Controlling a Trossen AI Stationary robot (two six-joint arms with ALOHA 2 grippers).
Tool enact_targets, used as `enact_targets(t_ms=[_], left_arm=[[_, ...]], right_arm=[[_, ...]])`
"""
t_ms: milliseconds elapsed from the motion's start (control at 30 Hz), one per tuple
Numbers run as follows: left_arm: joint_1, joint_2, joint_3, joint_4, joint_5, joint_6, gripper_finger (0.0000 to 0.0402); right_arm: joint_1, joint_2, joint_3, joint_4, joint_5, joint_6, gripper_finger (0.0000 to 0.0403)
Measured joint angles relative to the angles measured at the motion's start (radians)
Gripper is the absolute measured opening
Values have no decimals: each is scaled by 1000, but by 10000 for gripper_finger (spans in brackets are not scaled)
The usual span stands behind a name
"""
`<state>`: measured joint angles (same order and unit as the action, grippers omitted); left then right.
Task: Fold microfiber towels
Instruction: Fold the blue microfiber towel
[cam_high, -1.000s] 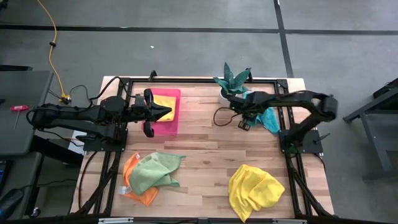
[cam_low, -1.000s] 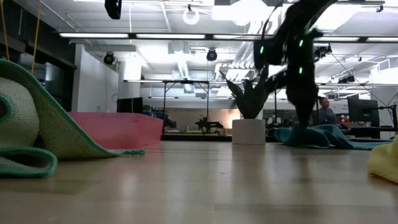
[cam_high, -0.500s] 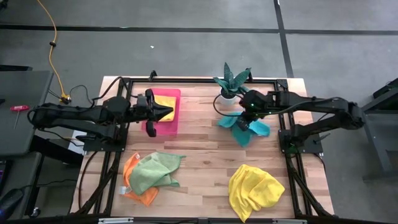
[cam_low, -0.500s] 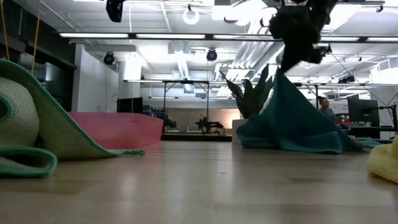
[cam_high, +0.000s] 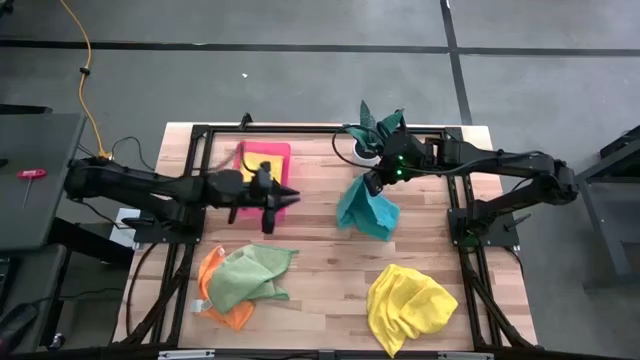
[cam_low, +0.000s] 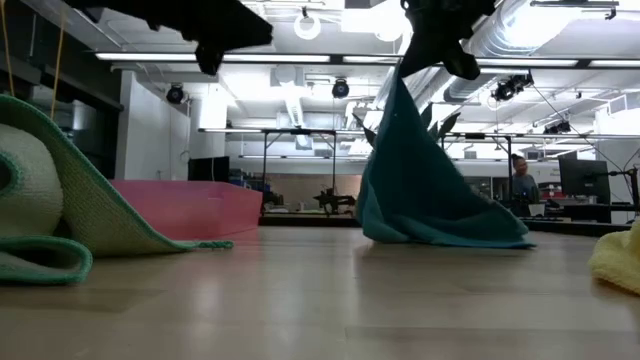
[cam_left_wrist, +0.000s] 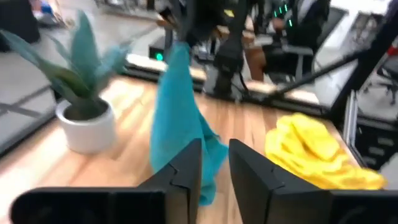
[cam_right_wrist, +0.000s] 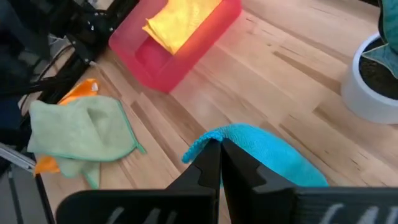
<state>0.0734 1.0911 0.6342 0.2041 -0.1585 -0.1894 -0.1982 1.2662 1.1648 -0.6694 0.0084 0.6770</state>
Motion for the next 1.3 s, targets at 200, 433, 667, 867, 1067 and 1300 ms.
enact_targets(t_ms=[200,433,667,867,1067,1300], left_arm=[[-52,168,0,218,-11,-45,129],[-68,328,98,268,-88,-30,180],[-69,425,192,266,-250,134,205],[-85,453,211,257,-357,253,205],[-89,476,210,250,-394,281,205],[-89,486,210,260,-523,280,204]], right_arm=[[14,41,0,17,-21,12,0],[52,117,0,159,-48,75,0],[94,192,0,266,-42,137,0],[97,204,-1,292,-7,162,0],[97,206,-1,352,-15,183,0],[97,206,-1,351,-18,201,0]])
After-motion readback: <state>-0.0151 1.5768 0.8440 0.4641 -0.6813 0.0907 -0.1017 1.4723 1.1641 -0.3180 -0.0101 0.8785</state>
